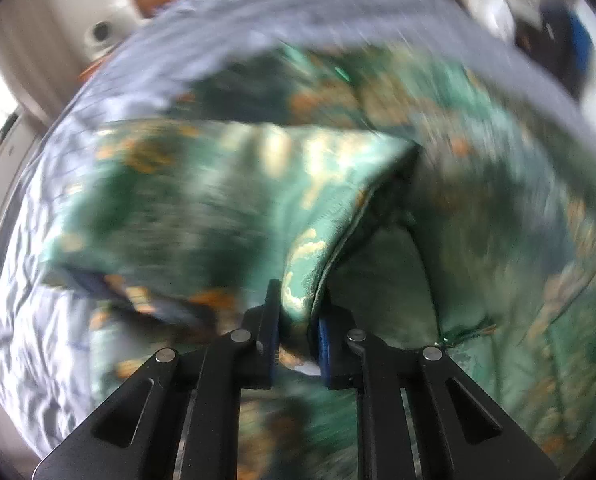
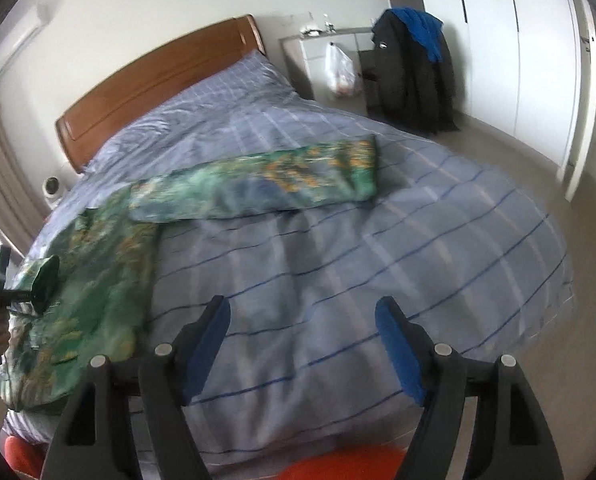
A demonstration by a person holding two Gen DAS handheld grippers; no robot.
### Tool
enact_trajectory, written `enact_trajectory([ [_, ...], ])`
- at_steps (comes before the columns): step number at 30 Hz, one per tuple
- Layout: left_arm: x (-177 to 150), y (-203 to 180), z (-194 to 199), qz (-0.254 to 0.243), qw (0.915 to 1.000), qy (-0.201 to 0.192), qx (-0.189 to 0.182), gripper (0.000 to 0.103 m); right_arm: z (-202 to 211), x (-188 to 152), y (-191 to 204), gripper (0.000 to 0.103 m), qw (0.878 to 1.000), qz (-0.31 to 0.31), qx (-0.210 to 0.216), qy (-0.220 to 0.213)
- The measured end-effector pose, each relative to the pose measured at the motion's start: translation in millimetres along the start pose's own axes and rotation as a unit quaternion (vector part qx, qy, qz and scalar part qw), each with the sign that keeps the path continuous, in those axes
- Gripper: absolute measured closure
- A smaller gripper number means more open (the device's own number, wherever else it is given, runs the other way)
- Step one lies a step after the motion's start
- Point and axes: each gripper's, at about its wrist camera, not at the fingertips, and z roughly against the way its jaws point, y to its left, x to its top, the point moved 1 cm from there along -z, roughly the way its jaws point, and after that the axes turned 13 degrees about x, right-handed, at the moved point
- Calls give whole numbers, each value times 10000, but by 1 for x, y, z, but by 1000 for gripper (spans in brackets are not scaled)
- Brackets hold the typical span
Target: Fold large clothes
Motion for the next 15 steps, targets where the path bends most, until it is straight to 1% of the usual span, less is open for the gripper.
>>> enact_trajectory([
  [2, 2, 39, 14, 495, 9987, -122, -17, 90, 2, -3, 20, 28, 9998, 70, 155, -88],
  [3, 2, 65, 22, 797, 9967, -184, -3, 91, 3, -4, 27, 28, 9997, 117, 208, -109],
  [6, -5, 145, 33, 1633, 9860, -308, 134, 91, 3, -3, 52, 28, 9989, 310, 346, -111],
  [8, -17, 204, 33, 2200, 9746, -272, 323, 91, 0, -4, 66, 28, 9980, 491, 402, -49],
  [10, -37, 265, 23, 2761, 9591, -166, 603, 91, -5, -6, 78, 28, 9971, 622, 434, 25],
  [11, -43, 280, 18, 2894, 9547, -115, 679, 91, -8, -7, 83, 28, 9968, 646, 463, 79],
  [12, -53, 304, 7, 3097, 9473, -11, 824, 90, -11, -8, 88, 28, 9966, 651, 497, 132],
  [14, -73, 342, -17, 3372, 9345, 272, 1106, 82, -18, -11, 98, 28, 9958, 666, 582, 247],
  [15, -82, 354, -25, 3473, 9288, 410, 1224, 78, -21, -12, 103, 28, 9950, 707, 629, 321],
])
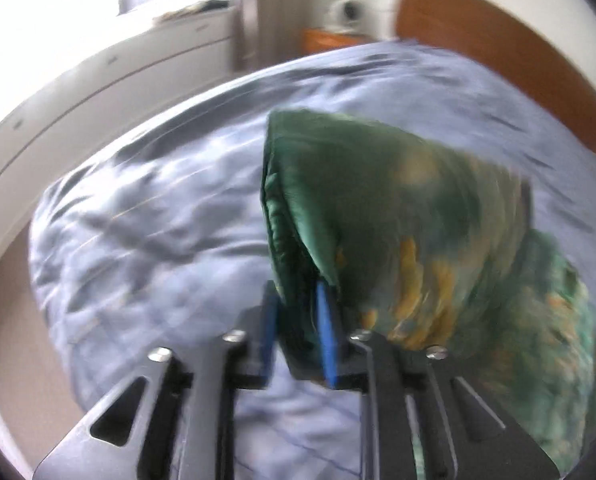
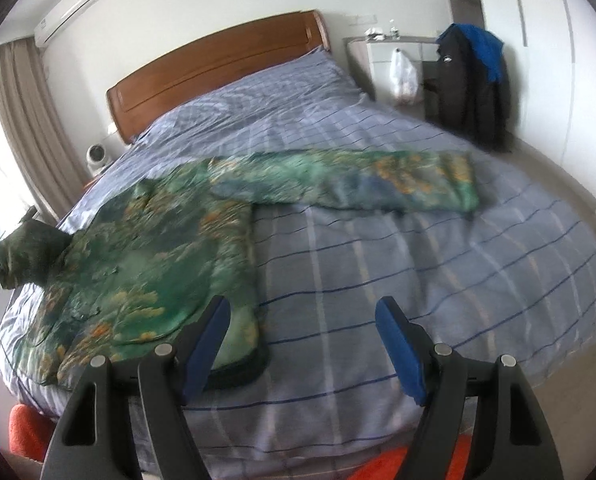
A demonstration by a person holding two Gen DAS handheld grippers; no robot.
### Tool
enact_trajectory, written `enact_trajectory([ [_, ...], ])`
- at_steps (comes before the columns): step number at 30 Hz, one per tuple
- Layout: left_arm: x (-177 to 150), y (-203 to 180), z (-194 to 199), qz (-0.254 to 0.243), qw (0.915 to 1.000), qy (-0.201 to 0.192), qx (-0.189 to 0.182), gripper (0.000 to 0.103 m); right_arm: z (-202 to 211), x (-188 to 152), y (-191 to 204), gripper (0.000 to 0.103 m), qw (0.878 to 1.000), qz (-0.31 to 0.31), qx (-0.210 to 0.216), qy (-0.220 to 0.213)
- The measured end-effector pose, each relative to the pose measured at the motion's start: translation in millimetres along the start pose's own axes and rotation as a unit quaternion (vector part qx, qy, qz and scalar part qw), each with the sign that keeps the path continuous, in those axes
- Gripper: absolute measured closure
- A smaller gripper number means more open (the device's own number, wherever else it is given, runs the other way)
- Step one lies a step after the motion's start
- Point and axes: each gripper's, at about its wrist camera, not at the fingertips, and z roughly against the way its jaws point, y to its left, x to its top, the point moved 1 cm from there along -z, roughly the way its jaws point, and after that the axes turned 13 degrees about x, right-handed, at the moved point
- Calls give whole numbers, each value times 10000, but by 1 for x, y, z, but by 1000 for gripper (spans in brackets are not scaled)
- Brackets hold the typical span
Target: Fold large clothes
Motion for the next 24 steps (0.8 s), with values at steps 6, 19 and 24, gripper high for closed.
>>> enact_trajectory([
  [6, -41, 70, -18, 362, 9978, 442, -325, 48, -18, 10, 11, 28, 9986, -10, 424, 304],
  [19, -206, -50, 43, -2547, 9411, 835, -2063, 23, -136, 7, -18, 29, 9534, -818, 2114, 1991],
  [24, -206, -67, 41, -2377, 9393, 1113, -2209, 90, -137, 10, 10, 82, 9502, -422, 2163, 2203],
])
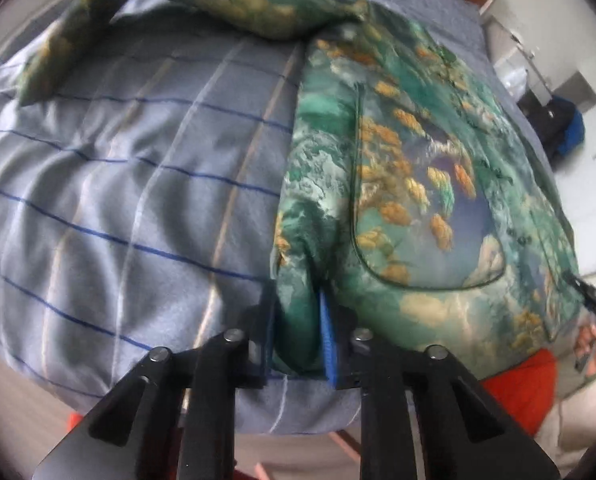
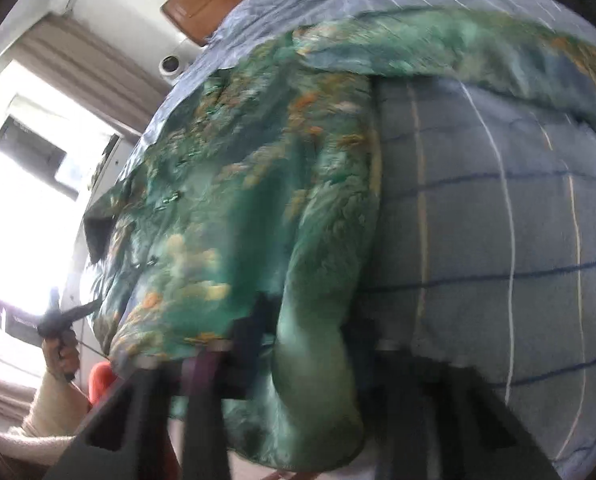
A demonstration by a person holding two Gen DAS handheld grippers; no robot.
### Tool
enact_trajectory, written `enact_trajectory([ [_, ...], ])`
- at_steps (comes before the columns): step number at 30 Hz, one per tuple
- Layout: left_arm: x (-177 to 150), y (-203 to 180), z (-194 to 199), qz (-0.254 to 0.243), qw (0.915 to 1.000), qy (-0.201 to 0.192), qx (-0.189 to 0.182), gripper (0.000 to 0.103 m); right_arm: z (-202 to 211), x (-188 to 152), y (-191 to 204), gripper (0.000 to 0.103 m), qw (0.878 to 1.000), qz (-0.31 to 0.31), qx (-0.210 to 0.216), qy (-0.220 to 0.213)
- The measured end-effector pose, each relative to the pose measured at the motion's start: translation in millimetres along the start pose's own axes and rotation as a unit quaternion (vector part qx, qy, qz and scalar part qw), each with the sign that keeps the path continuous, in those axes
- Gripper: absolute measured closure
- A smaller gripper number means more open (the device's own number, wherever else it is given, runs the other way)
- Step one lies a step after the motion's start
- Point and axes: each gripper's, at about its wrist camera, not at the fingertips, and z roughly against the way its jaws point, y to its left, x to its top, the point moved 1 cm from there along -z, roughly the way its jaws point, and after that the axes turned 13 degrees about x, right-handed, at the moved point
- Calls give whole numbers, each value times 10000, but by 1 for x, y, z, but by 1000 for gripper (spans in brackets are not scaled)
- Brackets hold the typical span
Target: Fold large clothes
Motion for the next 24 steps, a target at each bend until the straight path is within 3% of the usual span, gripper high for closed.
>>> enact_trajectory([
  [2, 4, 1, 12, 126, 9997, -118, -180, 92, 12, 0, 15, 87, 9999, 93, -64, -95],
  [6, 4, 6, 37, 226, 9975, -362, -562, 92, 46, -4, 49, 89, 9985, 79, 386, -386],
  [8, 4, 7, 36, 126, 9981, -384, -474, 92, 56, -8, 62, 89, 9975, 129, 539, -435],
  [11, 0, 1, 12, -160, 9995, -284, 4, 90, 50, -19, 49, 89, 9988, -10, 330, -370],
  [13, -1, -4, -2, -175, 9992, -236, 280, 75, 38, -26, 23, 87, 9991, -299, 104, -278],
  [14, -1, -8, -2, -192, 9987, -291, 384, 74, 32, -30, 13, 82, 9989, -395, -47, -255],
  [16, -1, -12, 6, -228, 9975, -472, 479, 57, 30, -34, 1, 58, 9977, -528, -321, -286],
  [18, 1, -18, 21, -244, 9950, -720, 642, 37, 40, -36, -7, 51, 9958, -767, -316, -397],
  [22, 1, -23, 55, -141, 9894, -1229, 762, 18, 83, -23, -20, 46, 9897, -928, -281, -1052],
  [24, 4, -25, 72, 2, 9861, -1460, 798, 11, 116, -10, -36, 39, 9804, -1109, -349, -1593],
])
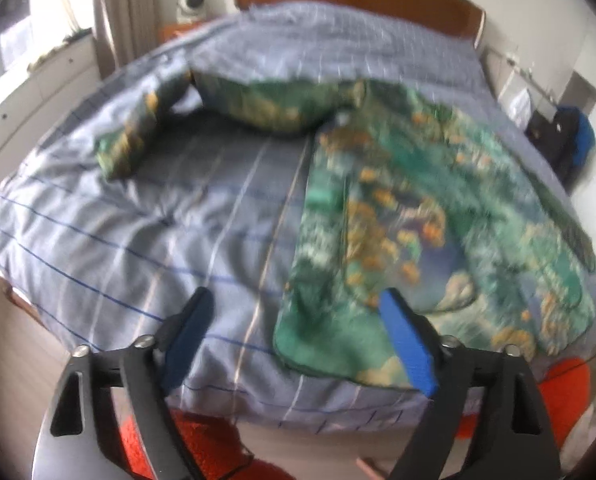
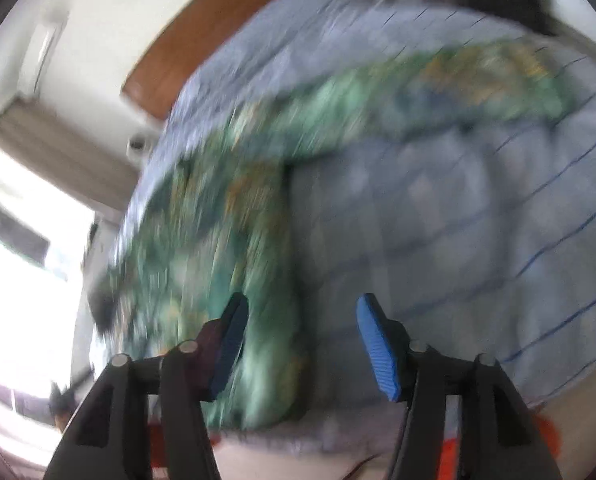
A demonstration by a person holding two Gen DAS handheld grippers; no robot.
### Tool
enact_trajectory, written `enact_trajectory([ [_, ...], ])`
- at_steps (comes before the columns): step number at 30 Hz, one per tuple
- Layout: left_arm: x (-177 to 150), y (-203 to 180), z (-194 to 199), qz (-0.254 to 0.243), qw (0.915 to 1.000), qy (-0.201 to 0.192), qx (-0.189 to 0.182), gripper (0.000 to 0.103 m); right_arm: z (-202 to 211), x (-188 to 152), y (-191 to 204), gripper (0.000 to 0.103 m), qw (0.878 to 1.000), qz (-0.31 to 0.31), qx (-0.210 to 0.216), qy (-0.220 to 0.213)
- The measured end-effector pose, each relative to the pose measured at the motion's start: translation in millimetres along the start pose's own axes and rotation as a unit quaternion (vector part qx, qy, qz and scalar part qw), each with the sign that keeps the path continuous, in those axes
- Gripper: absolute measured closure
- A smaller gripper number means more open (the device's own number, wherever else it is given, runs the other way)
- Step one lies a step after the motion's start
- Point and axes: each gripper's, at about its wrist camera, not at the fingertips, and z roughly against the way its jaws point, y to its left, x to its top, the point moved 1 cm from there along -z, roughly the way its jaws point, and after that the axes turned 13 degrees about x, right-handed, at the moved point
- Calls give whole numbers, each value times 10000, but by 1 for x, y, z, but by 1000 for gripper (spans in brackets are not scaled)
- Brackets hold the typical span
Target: Fold large clothes
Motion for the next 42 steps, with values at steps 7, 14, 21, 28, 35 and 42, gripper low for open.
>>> enact_trajectory([
  [7, -4, 2, 27, 146, 9989, -268, 370, 3, 73, 66, -92, 34, 9785, -1122, -18, -1728],
  [14, -15, -17, 26, -159, 9983, -166, 545, 3, 74, 90, -195, 34, 9396, -2550, 495, -2228],
  [21, -7, -35, 21, 85, 9990, 25, 448, 3, 24, 130, -222, 35, 9357, -2614, 567, -2301],
  [28, -5, -48, 23, -7, 9985, -17, 540, 3, 22, 173, -202, 95, 9503, -2085, -34, -2312],
  [35, -4, -41, 14, 61, 9983, -84, 576, 3, 41, 226, -145, 95, 9626, -1128, -848, -2311],
  [42, -4, 13, -10, 723, 9902, -270, 1161, 3, 38, 268, 27, 95, 9718, 464, -328, -2289],
])
